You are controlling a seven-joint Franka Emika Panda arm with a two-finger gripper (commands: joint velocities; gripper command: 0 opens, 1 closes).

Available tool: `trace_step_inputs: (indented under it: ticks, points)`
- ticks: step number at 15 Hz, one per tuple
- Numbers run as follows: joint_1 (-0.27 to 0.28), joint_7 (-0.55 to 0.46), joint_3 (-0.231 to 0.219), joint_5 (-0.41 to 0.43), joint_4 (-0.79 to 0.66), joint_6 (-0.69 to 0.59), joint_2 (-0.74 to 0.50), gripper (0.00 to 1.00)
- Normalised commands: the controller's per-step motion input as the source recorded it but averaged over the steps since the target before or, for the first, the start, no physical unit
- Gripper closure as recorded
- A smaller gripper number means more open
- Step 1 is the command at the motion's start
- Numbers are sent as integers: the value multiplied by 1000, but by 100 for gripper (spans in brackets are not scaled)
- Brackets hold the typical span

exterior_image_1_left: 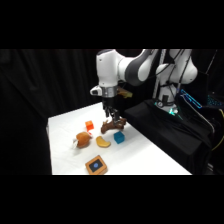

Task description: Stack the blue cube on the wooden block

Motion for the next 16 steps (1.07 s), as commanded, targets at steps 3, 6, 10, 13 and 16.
trace_step_inputs:
  ticks: [3,6,10,13,16]
  points:
    - [4,125,26,-3,-235,352,-17,0]
    - [6,74,26,4,-172,381,51,0]
    - [-2,22,22,28,-93,368,123,0]
    - [8,40,20,31,-64,300,114,0]
    - [32,73,21,23,-63,286,110,0]
